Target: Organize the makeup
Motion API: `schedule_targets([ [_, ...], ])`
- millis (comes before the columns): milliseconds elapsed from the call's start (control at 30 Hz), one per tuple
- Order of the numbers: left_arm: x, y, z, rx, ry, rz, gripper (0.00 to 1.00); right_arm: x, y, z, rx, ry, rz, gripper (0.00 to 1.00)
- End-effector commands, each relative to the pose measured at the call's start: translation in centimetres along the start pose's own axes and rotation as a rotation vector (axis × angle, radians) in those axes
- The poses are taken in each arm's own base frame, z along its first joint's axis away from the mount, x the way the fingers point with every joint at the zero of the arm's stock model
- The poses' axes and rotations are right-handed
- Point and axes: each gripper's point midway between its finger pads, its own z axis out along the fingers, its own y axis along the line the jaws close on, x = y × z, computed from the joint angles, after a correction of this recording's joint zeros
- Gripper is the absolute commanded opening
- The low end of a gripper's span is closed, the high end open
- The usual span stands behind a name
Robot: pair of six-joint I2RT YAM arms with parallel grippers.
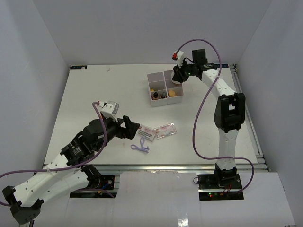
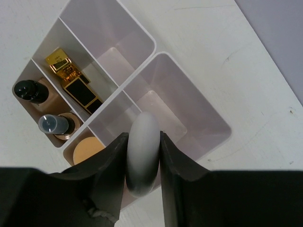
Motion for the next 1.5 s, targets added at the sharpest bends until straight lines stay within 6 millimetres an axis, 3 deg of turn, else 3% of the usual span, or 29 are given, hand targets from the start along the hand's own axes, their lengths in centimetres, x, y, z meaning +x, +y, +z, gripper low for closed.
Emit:
schedule_targets([
  [0,0.4,0.4,-0.1,-0.020,0.002,-0.025,0.98,-1.6,-0.8,0.3,0.028,-0.018,-0.145,0.47],
  [33,0.5,0.4,0.0,-0.020,0.004,-0.031,0.98,-1.3,-0.8,0.4,0.030,-0.008,-0.156,0.53],
  [200,1.1,0.1,0.5,-0.019,0.031,-0.071,0.98,-1.0,-0.8,0.2,0.044,0.011,-0.191,0.66],
  [333,1.5,0.0,1.1,-0.028,0.058,-0.098,0.98,-1.7,-0.5,-0.9,0.059,0.012,-0.186,0.67],
  [433,1.7,0.7,2.0,-0.052,0.084,-0.119,0.98,-3.7,1.5,-3.4,0.036,-0.023,-0.170,0.67],
  [500,1.7,1.9,3.0,-0.073,0.102,-0.141,0.98,-4.6,3.9,-5.4,-0.012,-0.044,-0.138,0.67],
  [567,1.9,3.4,4.0,-0.081,0.128,-0.175,0.98,-6.1,7.6,-8.5,-0.108,-0.091,-0.112,0.68],
  [633,1.5,5.7,4.9,-0.109,0.136,-0.216,0.98,-4.6,13.3,-10.0,-0.296,-0.125,-0.029,0.68],
  [700,2.4,7.2,6.3,-0.121,0.206,-0.245,0.98,-3.7,17.5,-12.2,-0.393,-0.157,0.016,0.68],
  [733,2.1,7.8,6.5,-0.135,0.209,-0.249,0.98,-3.8,19.0,-13.4,-0.414,-0.179,0.014,0.68],
  [767,2.0,8.7,6.6,-0.160,0.211,-0.256,0.98,-2.3,20.3,-13.4,-0.455,-0.171,0.052,0.68],
  [833,2.6,11.2,7.6,-0.225,0.257,-0.242,0.98,-0.6,23.8,-15.3,-0.513,-0.194,0.065,0.68],
  [933,2.9,13.6,8.3,-0.310,0.288,-0.200,0.98,1.3,26.5,-16.7,-0.539,-0.208,0.045,0.68],
  [1067,2.8,17.8,8.7,-0.479,0.319,-0.112,0.98,3.0,27.4,-17.6,-0.503,-0.221,0.004,0.69],
  [1333,1.8,23.2,10.2,-0.643,0.354,-0.053,0.98,3.2,27.0,-19.2,-0.446,-0.287,-0.014,0.73],
  [1467,2.0,26.4,10.8,-0.700,0.386,-0.078,0.92,3.4,26.6,-19.3,-0.428,-0.290,-0.007,0.73],
])
